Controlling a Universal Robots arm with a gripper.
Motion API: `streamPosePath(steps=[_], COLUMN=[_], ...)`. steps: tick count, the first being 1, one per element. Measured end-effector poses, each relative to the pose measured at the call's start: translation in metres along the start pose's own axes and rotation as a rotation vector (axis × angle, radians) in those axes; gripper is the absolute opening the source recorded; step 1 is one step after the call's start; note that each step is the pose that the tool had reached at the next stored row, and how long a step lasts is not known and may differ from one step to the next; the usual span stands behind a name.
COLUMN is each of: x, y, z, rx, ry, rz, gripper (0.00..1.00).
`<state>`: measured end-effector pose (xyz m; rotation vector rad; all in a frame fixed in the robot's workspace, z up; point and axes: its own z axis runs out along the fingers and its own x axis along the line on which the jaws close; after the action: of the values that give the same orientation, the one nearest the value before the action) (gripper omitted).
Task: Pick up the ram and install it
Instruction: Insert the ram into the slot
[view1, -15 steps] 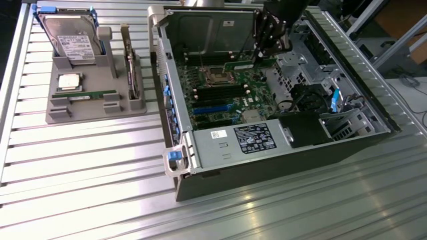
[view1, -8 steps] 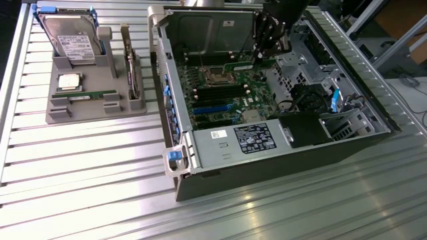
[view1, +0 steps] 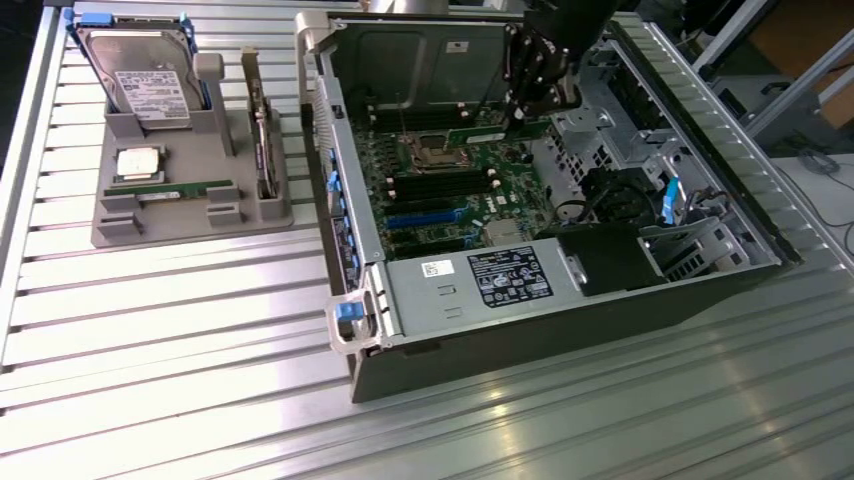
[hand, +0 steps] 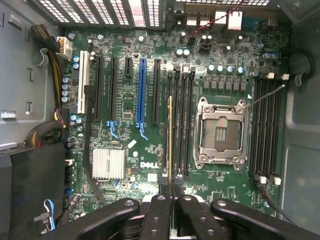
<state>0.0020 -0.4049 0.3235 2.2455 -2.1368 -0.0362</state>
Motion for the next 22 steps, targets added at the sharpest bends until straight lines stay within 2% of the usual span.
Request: streamPosePath(steps=[22], x=[-0.0001], y=[-0.0005], z=[0.0096], rx=[0.0001], ry=[-0.0001], rz=[0.000], gripper=[0.12])
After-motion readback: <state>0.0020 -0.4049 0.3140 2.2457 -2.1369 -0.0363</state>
